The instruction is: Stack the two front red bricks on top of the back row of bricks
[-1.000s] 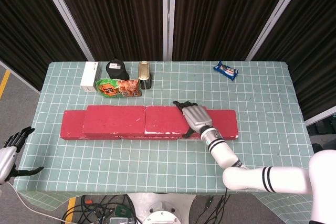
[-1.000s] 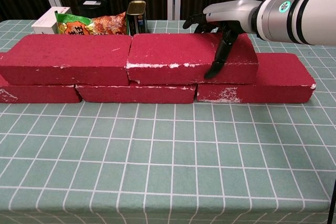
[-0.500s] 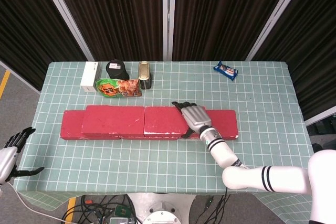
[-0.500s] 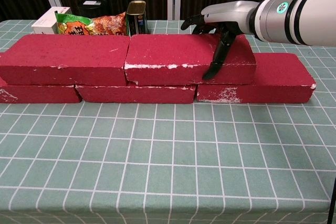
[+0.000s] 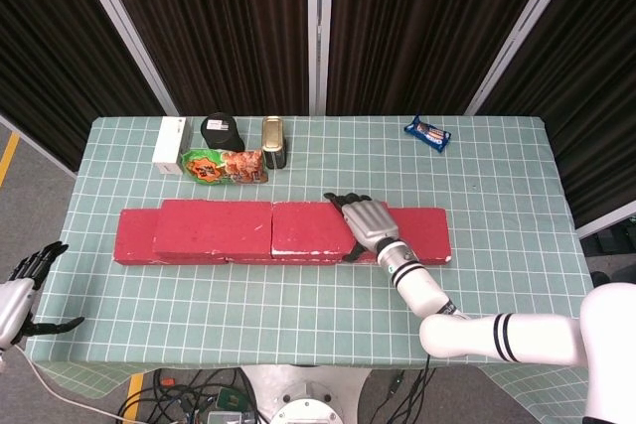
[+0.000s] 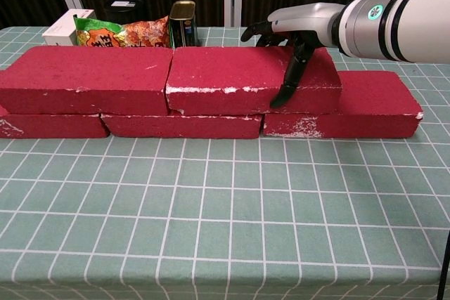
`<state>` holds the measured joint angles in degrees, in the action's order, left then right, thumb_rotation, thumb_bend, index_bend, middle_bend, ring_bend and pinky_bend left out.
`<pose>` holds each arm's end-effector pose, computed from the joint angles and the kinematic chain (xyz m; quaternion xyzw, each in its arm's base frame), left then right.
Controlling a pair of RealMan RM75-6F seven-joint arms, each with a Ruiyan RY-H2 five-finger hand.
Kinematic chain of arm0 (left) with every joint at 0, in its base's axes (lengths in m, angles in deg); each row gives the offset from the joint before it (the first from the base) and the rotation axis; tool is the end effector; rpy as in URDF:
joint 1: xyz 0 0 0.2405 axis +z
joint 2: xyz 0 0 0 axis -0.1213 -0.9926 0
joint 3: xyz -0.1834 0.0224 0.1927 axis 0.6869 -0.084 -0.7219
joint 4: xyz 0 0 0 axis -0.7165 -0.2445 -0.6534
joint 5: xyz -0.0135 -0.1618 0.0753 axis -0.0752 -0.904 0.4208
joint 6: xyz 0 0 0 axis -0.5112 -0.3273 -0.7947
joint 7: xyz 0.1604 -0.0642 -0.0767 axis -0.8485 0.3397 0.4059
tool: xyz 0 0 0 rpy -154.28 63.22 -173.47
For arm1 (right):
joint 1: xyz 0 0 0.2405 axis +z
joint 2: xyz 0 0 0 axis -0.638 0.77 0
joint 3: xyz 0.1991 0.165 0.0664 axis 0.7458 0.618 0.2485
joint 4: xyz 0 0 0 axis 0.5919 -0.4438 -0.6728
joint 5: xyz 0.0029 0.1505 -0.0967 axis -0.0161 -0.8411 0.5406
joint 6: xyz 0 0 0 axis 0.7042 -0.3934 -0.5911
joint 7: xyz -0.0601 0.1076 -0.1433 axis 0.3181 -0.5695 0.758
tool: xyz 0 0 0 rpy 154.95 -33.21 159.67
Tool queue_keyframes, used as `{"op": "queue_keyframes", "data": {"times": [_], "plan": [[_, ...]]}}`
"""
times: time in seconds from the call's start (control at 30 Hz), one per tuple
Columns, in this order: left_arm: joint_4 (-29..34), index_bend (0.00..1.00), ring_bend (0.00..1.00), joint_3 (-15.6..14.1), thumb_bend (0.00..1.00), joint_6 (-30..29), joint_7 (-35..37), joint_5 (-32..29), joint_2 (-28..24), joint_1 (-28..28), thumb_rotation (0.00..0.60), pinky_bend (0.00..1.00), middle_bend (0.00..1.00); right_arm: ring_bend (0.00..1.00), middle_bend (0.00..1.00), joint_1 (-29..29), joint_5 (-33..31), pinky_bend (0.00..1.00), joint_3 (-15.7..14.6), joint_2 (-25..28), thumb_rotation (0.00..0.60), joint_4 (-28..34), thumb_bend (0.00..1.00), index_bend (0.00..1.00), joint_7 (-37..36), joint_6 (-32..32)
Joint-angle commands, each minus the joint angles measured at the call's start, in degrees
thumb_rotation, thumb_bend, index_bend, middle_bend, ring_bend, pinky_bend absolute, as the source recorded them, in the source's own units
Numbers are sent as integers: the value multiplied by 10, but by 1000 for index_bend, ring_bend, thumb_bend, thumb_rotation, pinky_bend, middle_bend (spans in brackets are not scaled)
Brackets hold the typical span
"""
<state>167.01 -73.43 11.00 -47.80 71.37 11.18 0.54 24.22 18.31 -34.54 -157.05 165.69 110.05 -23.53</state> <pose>-0.3318 0.2097 0.1988 -0.5617 -0.5460 -0.3820 0.4903 -0.0669 -0.4025 -0.0027 0.7491 -0.4695 0.3026 0.3563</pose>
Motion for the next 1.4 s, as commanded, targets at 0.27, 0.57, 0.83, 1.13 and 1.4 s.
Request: {"op": "queue_keyframes", "data": {"times": [0.27, 0.57, 0.83, 1.13, 1.4], "plan": [[-1, 36, 0, -1, 17, 0, 1, 1, 1, 0, 600, 0, 0, 96, 144, -1, 5, 153, -1, -2, 600, -5, 21, 0, -3, 3], [-3, 36, 0, -2, 17, 3, 3, 0, 1, -1, 600, 0, 0, 56, 114, 0, 1, 149, -5, -5, 600, -13, 13, 0, -6, 13], [-3, 36, 0, -2, 17, 3, 3, 0, 1, -1, 600, 0, 0, 0, 2, -4, 16, 0, -5, 0, 600, -14, 0, 0, -21, 27], [-1, 36, 0, -2, 16, 2, 1, 1, 0, -1, 600, 0, 0, 0, 0, -19, 46, 0, -1, 2, 600, -7, 0, 0, -44, 16], [7, 36, 0, -1, 17, -1, -7, 1, -2, -1, 600, 0, 0, 0, 0, -62, 112, 0, 5, 52, 600, 58, 0, 0, -78, -26]]}}
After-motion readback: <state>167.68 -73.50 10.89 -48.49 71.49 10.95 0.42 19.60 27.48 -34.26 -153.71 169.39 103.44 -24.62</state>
